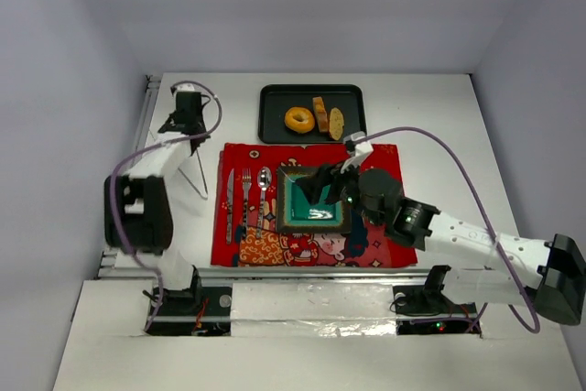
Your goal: Place the bread
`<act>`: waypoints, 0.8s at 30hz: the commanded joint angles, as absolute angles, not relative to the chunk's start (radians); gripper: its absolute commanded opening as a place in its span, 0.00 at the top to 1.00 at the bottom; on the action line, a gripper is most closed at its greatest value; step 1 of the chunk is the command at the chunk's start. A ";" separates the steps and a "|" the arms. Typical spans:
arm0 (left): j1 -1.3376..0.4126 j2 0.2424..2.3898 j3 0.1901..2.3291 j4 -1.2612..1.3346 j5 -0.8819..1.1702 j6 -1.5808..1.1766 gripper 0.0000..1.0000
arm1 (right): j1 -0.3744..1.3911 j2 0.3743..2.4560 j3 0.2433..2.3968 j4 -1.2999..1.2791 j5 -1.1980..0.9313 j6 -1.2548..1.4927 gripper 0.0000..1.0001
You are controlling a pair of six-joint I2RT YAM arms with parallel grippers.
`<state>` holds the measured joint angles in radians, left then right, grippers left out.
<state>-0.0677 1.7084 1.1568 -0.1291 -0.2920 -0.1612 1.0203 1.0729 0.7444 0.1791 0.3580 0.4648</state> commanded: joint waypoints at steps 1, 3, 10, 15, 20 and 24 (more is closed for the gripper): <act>-0.067 1.444 1.146 -0.068 -0.200 -0.213 1.00 | 1.022 1.103 0.842 0.189 0.152 0.506 0.20; -0.067 1.325 1.120 -0.048 -0.094 -0.262 1.00 | 1.022 1.138 0.865 0.210 0.056 0.514 0.12; -0.067 1.002 0.889 0.223 0.456 -0.504 1.00 | 1.022 1.251 0.936 0.325 -0.074 0.552 0.00; -0.067 0.846 0.669 0.636 0.702 -0.788 1.00 | 1.022 1.295 0.976 0.362 -0.083 0.574 0.00; -0.109 0.798 0.485 1.153 0.810 -1.093 1.00 | 1.022 1.313 0.985 0.376 -0.161 0.583 0.00; -0.159 0.758 0.468 1.183 0.792 -1.089 1.00 | 1.022 1.359 0.989 0.397 -0.253 0.606 0.00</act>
